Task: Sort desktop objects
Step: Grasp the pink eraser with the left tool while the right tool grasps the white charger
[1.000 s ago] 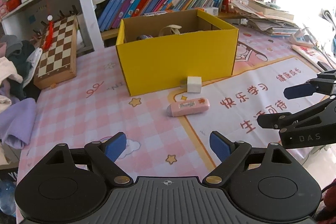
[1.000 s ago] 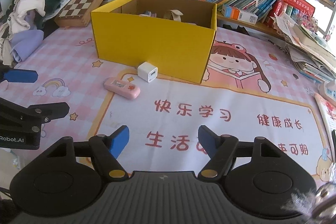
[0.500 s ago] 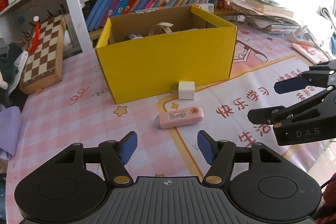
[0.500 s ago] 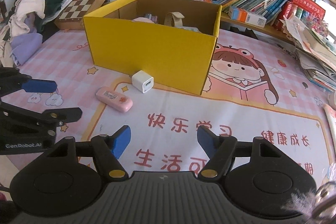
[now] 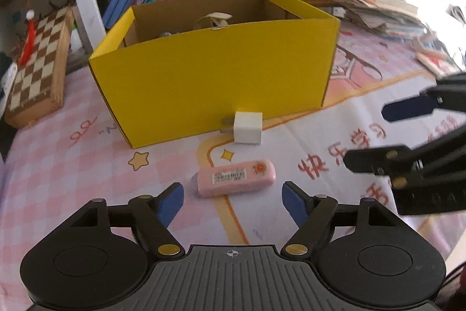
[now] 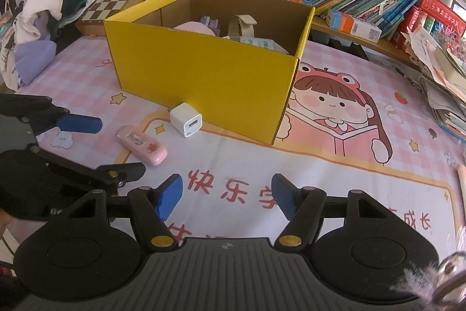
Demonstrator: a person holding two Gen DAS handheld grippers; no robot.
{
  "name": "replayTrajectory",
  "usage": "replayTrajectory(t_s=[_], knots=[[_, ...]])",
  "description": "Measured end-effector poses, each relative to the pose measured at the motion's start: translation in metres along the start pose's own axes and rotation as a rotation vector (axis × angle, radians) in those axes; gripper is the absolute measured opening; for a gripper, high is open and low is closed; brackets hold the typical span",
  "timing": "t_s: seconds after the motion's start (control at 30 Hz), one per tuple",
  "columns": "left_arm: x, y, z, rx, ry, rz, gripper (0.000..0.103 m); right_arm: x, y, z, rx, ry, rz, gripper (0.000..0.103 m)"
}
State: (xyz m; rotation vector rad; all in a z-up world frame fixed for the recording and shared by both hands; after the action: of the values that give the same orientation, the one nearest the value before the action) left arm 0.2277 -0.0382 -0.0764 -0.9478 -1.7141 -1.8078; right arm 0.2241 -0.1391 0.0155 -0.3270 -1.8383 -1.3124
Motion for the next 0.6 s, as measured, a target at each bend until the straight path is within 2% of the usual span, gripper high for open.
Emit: replayTrajectory(t_s=[0.13,0.6], knots=[[-0.011,0.004,0.006,0.060,-0.009,0.005,0.083,-0.004,0.003,-0.004,0.009,0.003,0.002,0.066],[-0.034,0.006,0.010,0.098,-0.006,0.054,0.082,-0.014,0.011,-0.005,0.044,0.025,0.007,0.066]])
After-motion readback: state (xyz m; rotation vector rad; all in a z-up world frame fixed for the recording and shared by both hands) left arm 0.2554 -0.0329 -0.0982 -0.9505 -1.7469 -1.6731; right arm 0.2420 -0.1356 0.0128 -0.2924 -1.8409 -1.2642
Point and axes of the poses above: each gripper's, at about its wrist camera, not at the fingertips, and x roughly against the way its jaws point, z to its left, y to its top, the point moved 1 cm from there along -x, roughly the way its jaws point, and after that the axes turned 5 degrees about -y, right-handed, at the moved point
